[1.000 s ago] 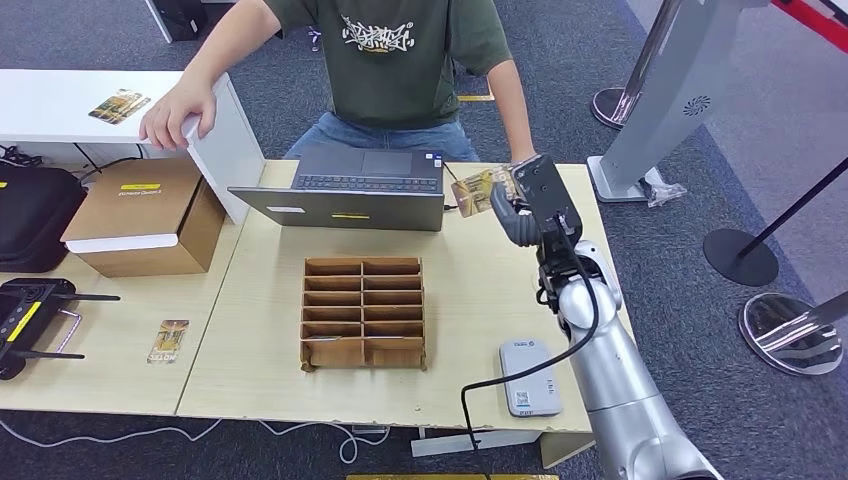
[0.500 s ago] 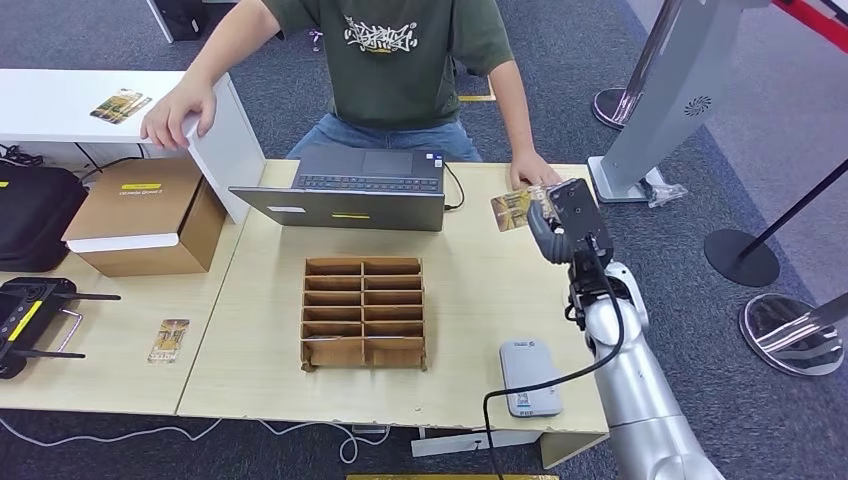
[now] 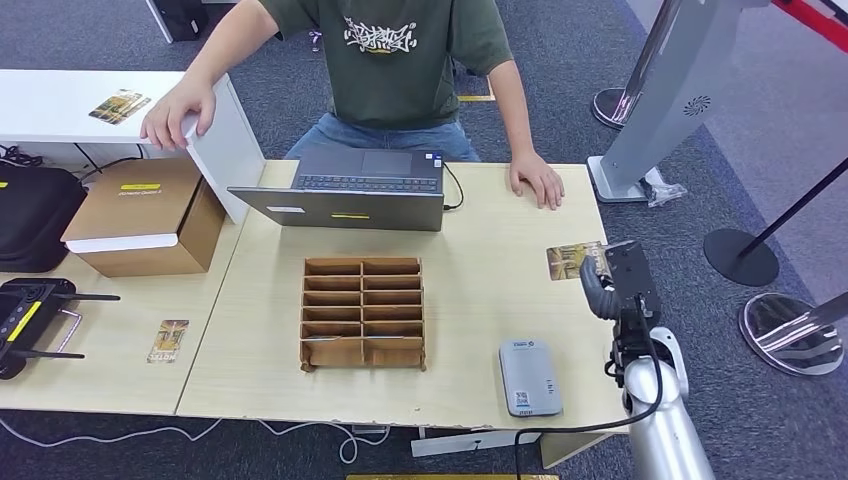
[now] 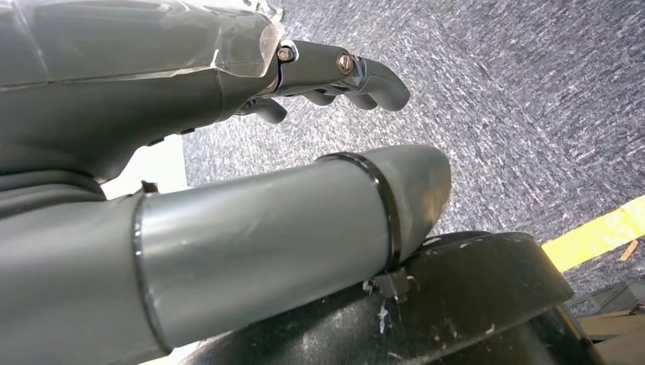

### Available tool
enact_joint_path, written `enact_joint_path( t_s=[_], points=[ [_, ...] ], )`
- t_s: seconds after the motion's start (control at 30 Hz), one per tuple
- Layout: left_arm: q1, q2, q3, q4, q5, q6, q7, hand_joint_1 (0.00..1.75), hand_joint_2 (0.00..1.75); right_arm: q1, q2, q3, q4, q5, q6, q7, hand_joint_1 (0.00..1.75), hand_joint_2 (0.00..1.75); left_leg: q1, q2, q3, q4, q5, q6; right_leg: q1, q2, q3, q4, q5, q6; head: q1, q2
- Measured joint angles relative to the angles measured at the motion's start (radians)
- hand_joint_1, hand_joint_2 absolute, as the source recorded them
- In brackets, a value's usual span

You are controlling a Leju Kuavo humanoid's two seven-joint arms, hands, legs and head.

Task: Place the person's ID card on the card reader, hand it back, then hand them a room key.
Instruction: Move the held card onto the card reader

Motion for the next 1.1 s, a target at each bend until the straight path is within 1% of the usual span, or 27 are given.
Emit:
enact_joint_path(
  t_s=[0.17,0.47,1.1],
  points=[
    [0.0,-0.002,0.006,0.0,0.002,-0.003,0.004,0.0,0.0,0.073,0.004,-0.033,-0.036,0.013,-0.018,0.005,1.75,1.75,0.0,0.0,0.0,0.0,0.0,0.0,0.0,0.0,0.0,0.0,0.0,0.0,0.0,0.0],
    [0.001,-0.003,0.012,0.0,0.008,-0.004,0.01,0.0,0.0,0.185,0.028,-0.069,-0.1,0.019,-0.023,0.021,1.75,1.75,0.0,0.0,-0.001,0.0,0.0,0.001,0.0,0.0,0.0,0.0,0.0,0.0,0.0,0.0],
    [0.002,-0.01,0.032,0.0,0.026,-0.003,0.01,0.0,0.0,0.314,0.099,-0.104,-0.206,0.038,-0.029,0.068,1.75,1.75,0.0,0.0,0.0,0.0,-0.001,0.001,0.0,0.0,0.0,0.0,-0.001,0.0,0.0,0.0]
  ],
)
